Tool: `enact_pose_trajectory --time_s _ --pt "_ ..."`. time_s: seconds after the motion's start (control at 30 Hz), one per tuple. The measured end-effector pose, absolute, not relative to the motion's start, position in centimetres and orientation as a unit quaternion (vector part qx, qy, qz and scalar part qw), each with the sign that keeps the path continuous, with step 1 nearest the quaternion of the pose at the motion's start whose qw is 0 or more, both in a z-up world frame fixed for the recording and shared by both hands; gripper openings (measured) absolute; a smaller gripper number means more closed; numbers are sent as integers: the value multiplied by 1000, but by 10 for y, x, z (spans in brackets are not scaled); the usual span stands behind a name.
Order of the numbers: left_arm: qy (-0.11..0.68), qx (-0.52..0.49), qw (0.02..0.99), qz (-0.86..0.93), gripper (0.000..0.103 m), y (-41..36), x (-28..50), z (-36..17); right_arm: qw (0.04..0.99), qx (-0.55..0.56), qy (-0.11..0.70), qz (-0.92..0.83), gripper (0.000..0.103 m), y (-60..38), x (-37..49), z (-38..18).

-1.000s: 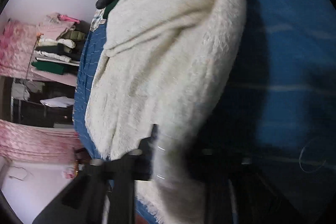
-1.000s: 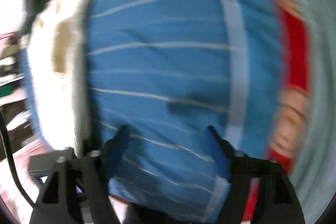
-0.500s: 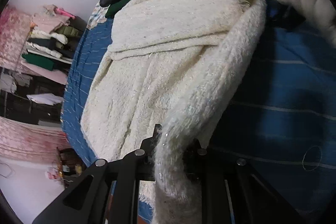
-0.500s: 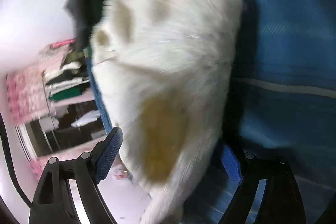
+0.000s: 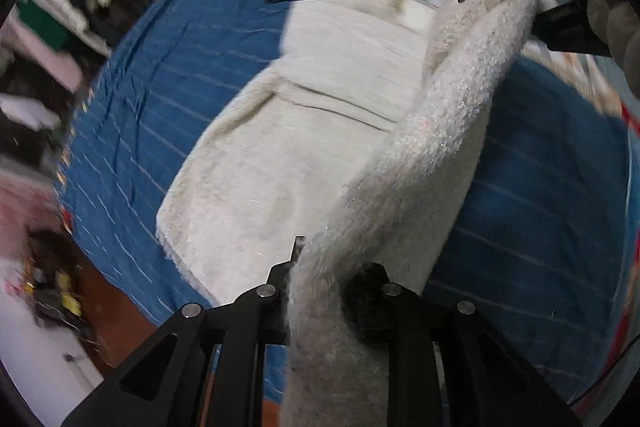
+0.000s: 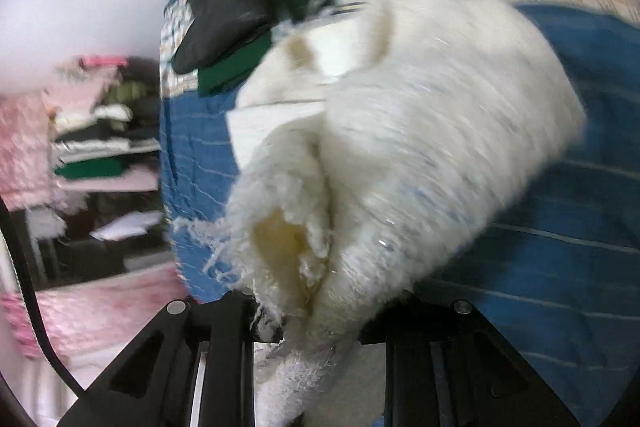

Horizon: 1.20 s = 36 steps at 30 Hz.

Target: Fold large clothes

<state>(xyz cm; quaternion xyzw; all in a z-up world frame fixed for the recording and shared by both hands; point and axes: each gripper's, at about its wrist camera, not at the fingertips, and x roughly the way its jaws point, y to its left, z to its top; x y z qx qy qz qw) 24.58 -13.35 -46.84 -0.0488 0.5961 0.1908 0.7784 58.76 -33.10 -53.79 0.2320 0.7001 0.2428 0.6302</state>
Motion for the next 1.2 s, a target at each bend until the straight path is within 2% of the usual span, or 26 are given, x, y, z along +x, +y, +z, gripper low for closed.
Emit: enact_pose_trajectory --time_s 0.13,0.27,0.33,0.37,0.43,0.47,0.5,0.57,0.63,0.67,0.7,0.87,1.03,1.2 --pt "598 -112 773 180 19 -62 247 -479 645 172 708 231 24 -248 597 -523" --pt "582 -210 761 196 19 20 239 -495 641 131 726 210 25 -154 605 -540" --pt "576 -262 746 207 23 62 231 -507 634 116 738 200 31 -111 610 -560" --pt "576 -283 736 217 29 82 225 -516 625 107 747 200 36 -92 612 -571" --pt "573 -298 723 245 30 110 212 -525 609 100 760 203 48 -63 616 -600" --pt "570 -301 719 260 30 120 204 -527 605 104 762 206 61 -48 620 -609" --pt "567 -304 715 274 31 130 195 -529 601 112 761 216 69 -39 622 -614" --pt "563 -315 706 292 34 146 175 -531 604 141 744 249 69 -29 626 -616" --pt "564 -325 697 301 55 150 159 -534 593 188 723 299 70 -33 626 -606" --pt "564 -332 695 299 78 147 152 -536 595 209 712 309 70 -45 625 -597" --pt "562 -339 695 295 90 142 147 -539 602 217 704 308 70 -53 625 -591" --pt "580 -356 675 286 90 111 154 -567 665 214 676 236 70 -161 622 -576" --pt "601 -315 660 322 90 92 182 -609 659 218 701 162 70 -252 644 -630" --pt "609 -309 649 333 100 94 187 -630 619 276 703 213 70 -271 680 -698"
